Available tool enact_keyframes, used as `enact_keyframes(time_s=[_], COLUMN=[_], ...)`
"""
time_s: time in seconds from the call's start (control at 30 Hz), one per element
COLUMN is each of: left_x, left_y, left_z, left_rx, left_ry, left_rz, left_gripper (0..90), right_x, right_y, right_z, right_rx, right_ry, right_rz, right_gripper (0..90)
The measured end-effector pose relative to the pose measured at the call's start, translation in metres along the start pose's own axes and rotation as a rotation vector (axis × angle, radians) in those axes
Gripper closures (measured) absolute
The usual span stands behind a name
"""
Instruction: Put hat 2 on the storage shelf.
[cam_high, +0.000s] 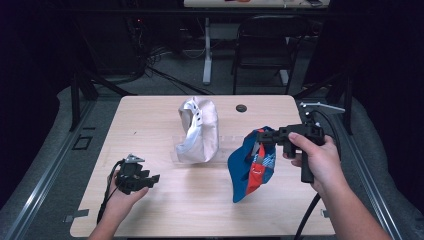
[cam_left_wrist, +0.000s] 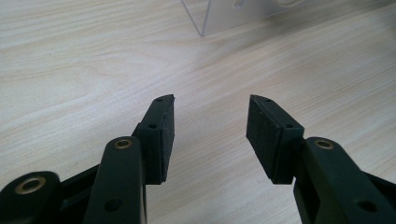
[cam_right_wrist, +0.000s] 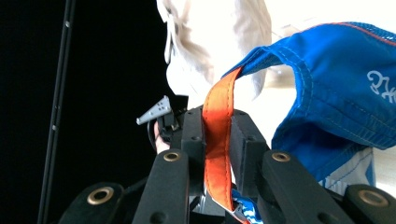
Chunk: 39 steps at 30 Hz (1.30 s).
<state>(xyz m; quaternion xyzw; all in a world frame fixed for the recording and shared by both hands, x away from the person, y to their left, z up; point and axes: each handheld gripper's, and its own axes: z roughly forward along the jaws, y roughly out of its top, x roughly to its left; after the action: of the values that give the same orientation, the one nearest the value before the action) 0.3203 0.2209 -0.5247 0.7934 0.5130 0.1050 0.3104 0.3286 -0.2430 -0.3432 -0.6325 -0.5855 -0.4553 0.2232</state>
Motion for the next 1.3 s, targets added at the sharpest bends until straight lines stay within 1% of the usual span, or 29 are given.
enact_keyframes(time_s=[0.07,0.17,0.2,0.23,0.33,0.37,0.4,0.43,0.47,0.5,0.53,0.57,0.63,0.7,0.77,0.93,0.97,1.0,1.03,1.13,1.27,1.3], left_x=[0.0,0.0,0.0,0.001,0.002,0.002,0.002,0.003,0.003,0.003,0.003,0.003,0.002,0.002,0.003,0.003,0.003,0.003,0.003,0.005,0.006,0.006], left_y=[0.0,0.0,0.0,0.0,0.0,0.0,0.0,0.0,0.0,0.0,0.0,0.0,0.0,0.0,0.001,0.002,0.002,0.002,0.002,0.001,0.001,0.001], left_z=[0.0,0.0,0.0,0.0,0.0,0.0,0.0,0.0,0.0,0.0,0.0,0.0,0.0,0.0,0.0,0.0,0.001,0.001,0.001,0.0,-0.001,-0.002], left_rx=[0.0,0.001,0.001,0.002,0.001,0.002,0.0,-0.001,-0.001,-0.002,-0.002,-0.001,0.0,-0.002,-0.001,-0.002,-0.002,-0.002,-0.001,-0.001,-0.007,-0.008], left_ry=[0.0,-0.001,-0.001,0.0,0.001,0.001,0.001,0.001,0.0,-0.001,-0.001,-0.002,-0.002,-0.003,-0.002,-0.005,-0.004,-0.004,-0.003,-0.002,-0.002,-0.002], left_rz=[0.001,0.0,0.0,-0.005,-0.003,-0.003,-0.006,-0.008,-0.008,-0.008,-0.008,-0.01,-0.006,-0.009,-0.008,-0.01,-0.011,-0.011,-0.013,-0.017,-0.023,-0.023], left_gripper=[51.9,51.9,51.9,51.9,51.9,51.9,51.9,51.9,51.9,51.9,51.9,51.9,51.9,52.0,51.9,51.9,51.9,51.9,51.9,51.9,51.9,51.9], right_x=[0.001,0.007,0.007,0.009,0.01,0.011,0.011,0.012,0.012,0.014,0.014,0.015,0.021,0.025,0.027,0.035,0.037,0.037,0.038,0.04,0.043,0.044], right_y=[0.002,0.012,0.012,0.017,0.022,0.026,0.026,0.028,0.03,0.033,0.033,0.035,0.041,0.045,0.047,0.06,0.062,0.062,0.065,0.07,0.078,0.082], right_z=[-0.002,-0.009,-0.009,-0.011,-0.013,-0.014,-0.014,-0.014,-0.016,-0.018,-0.018,-0.019,-0.023,-0.025,-0.025,-0.021,-0.019,-0.019,-0.019,-0.016,-0.011,-0.009], right_rx=[-0.007,-0.036,-0.036,-0.041,-0.049,-0.057,-0.057,-0.07,-0.065,-0.075,-0.075,-0.075,-0.089,-0.095,-0.098,-0.11,-0.119,-0.119,-0.108,-0.116,-0.119,-0.116], right_ry=[0.001,-0.001,-0.001,-0.009,-0.01,-0.006,-0.006,-0.003,-0.002,0.0,0.0,0.001,-0.002,0.001,-0.002,0.001,0.0,0.0,-0.002,0.0,-0.011,-0.017], right_rz=[0.005,0.008,0.008,0.009,0.011,0.016,0.016,0.026,0.023,0.029,0.029,0.019,0.016,0.01,0.012,0.005,0.013,0.013,-0.001,-0.006,-0.002,-0.008], right_gripper=[77.8,77.8,77.8,77.8,77.8,77.8,77.8,77.8,77.8,77.8,77.8,77.8,77.8,77.8,77.8,77.8,77.8,77.8,77.8,77.8,77.8,77.8])
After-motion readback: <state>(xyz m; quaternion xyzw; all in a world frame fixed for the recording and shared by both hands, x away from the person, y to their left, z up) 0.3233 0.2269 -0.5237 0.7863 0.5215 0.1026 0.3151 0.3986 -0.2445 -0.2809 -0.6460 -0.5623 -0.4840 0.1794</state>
